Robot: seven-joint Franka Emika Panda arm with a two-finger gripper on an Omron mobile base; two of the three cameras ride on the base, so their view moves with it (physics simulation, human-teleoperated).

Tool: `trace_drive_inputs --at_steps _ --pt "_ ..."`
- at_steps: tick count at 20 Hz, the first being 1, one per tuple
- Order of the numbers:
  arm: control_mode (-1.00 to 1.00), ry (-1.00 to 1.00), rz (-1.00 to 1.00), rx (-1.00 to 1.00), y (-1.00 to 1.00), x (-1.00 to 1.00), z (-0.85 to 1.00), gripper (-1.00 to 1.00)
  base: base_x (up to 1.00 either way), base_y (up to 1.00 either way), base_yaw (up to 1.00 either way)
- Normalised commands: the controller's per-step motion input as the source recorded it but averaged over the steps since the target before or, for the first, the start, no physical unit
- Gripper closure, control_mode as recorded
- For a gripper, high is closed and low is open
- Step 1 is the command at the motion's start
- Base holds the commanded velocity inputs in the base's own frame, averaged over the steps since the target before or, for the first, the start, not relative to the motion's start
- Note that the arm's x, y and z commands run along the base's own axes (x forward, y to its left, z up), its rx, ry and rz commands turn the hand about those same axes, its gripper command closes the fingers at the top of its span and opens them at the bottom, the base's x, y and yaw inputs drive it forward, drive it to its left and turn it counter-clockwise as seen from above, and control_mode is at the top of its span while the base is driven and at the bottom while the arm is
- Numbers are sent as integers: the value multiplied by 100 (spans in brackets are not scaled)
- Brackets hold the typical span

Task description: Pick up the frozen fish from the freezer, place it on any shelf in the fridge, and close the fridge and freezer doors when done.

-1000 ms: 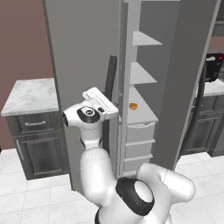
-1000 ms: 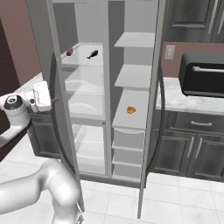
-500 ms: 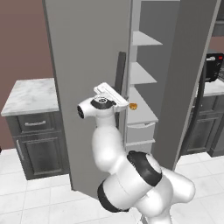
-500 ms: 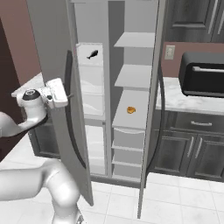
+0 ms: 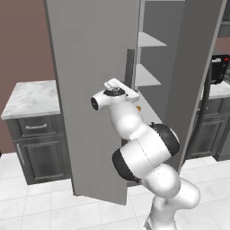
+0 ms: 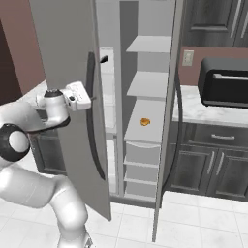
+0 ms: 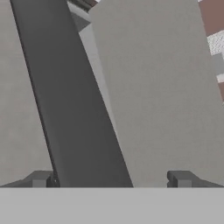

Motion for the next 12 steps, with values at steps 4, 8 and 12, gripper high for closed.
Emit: trace_drive_inputs --at_steps 4,8,12 --pt "-100 5 0 0 -30 65 0 -100 0 0 0" --pt "-100 5 0 0 -23 64 0 -100 0 0 0" --pt "-100 4 0 0 -21 61 0 -100 0 0 0"
